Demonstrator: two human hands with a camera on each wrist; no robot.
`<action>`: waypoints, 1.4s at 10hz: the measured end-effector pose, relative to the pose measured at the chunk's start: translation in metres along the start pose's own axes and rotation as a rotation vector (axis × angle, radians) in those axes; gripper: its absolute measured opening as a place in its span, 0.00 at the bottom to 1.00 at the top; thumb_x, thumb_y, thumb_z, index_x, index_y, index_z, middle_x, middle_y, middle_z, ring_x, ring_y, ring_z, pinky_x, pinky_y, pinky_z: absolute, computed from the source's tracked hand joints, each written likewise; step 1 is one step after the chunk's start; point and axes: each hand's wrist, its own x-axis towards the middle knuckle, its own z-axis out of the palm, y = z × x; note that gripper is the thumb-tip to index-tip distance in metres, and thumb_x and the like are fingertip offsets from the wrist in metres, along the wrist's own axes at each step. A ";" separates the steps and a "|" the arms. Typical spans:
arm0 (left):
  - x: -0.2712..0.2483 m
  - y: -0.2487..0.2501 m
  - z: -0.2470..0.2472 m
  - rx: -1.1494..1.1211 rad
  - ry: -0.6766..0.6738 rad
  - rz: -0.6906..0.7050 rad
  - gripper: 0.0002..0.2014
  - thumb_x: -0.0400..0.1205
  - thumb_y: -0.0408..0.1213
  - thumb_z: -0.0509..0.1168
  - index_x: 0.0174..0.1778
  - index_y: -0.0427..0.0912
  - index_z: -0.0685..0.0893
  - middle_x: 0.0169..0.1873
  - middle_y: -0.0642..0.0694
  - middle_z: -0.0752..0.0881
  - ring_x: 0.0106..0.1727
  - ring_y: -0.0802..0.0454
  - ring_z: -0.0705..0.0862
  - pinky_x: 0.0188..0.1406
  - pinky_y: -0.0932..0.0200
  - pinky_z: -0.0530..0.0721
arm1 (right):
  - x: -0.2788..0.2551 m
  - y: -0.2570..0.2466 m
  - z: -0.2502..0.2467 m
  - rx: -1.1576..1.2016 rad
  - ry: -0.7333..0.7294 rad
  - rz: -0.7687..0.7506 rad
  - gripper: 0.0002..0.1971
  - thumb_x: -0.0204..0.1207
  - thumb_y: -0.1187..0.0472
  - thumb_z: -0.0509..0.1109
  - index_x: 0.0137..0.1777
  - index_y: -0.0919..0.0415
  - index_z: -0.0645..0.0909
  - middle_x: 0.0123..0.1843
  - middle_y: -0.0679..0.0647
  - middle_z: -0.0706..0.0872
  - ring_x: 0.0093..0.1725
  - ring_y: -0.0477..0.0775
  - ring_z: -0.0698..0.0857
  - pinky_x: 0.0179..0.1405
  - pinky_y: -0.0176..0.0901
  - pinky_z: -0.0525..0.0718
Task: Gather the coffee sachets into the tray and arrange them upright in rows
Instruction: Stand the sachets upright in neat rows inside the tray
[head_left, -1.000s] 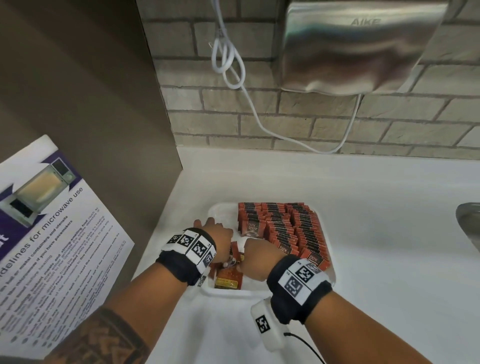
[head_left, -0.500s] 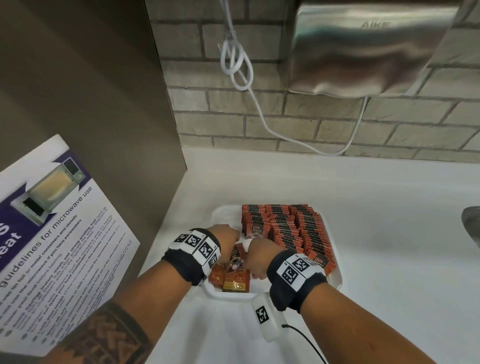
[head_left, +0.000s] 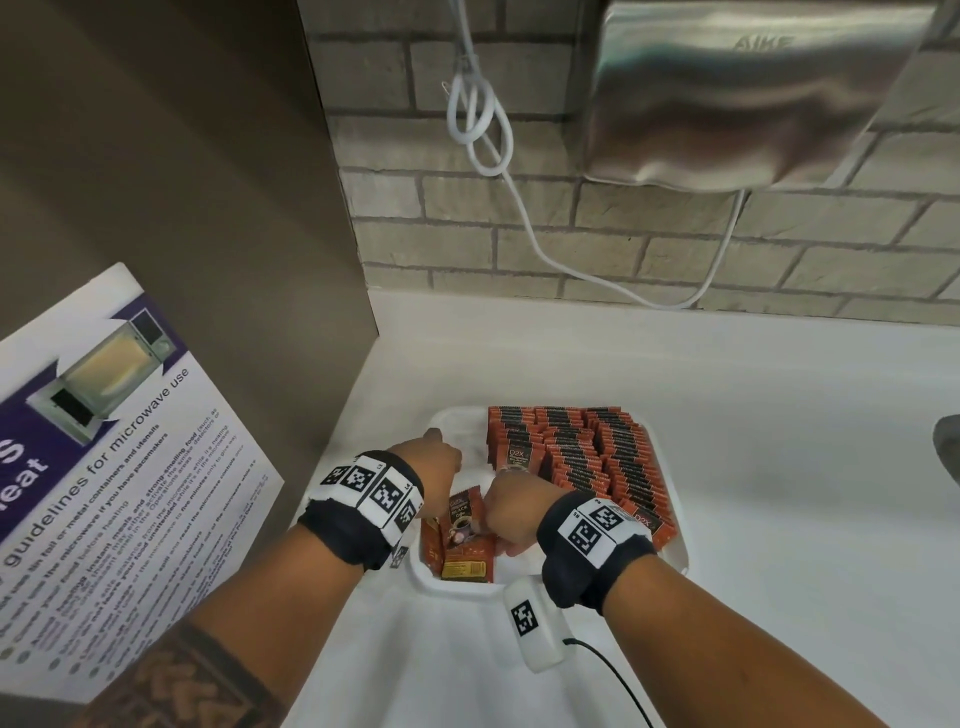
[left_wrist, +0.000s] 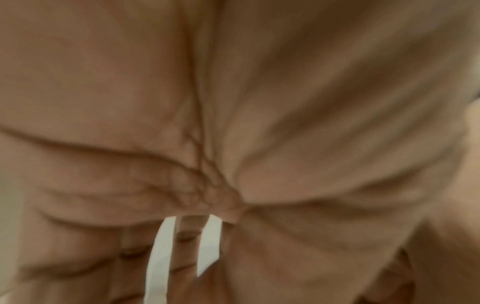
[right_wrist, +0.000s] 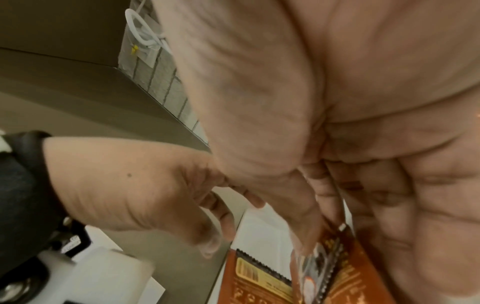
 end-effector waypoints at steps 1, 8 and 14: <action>0.000 -0.003 0.003 -0.051 0.005 0.014 0.32 0.81 0.29 0.70 0.82 0.47 0.70 0.77 0.41 0.68 0.68 0.41 0.82 0.66 0.51 0.84 | 0.006 0.003 0.004 0.472 0.058 0.116 0.13 0.81 0.63 0.68 0.62 0.67 0.84 0.59 0.64 0.89 0.35 0.48 0.86 0.35 0.38 0.88; 0.012 -0.012 0.019 -0.136 0.112 0.029 0.28 0.79 0.44 0.75 0.77 0.52 0.76 0.74 0.47 0.71 0.66 0.44 0.82 0.65 0.47 0.84 | -0.007 -0.020 -0.003 0.582 0.006 0.069 0.17 0.78 0.57 0.76 0.64 0.63 0.85 0.55 0.59 0.91 0.51 0.58 0.92 0.49 0.46 0.92; -0.006 0.023 -0.018 -1.552 0.071 0.374 0.16 0.92 0.44 0.58 0.76 0.58 0.75 0.61 0.43 0.88 0.58 0.41 0.90 0.53 0.39 0.90 | -0.081 0.041 -0.064 1.108 0.456 -0.059 0.13 0.78 0.76 0.72 0.59 0.65 0.80 0.46 0.58 0.90 0.42 0.52 0.90 0.41 0.45 0.89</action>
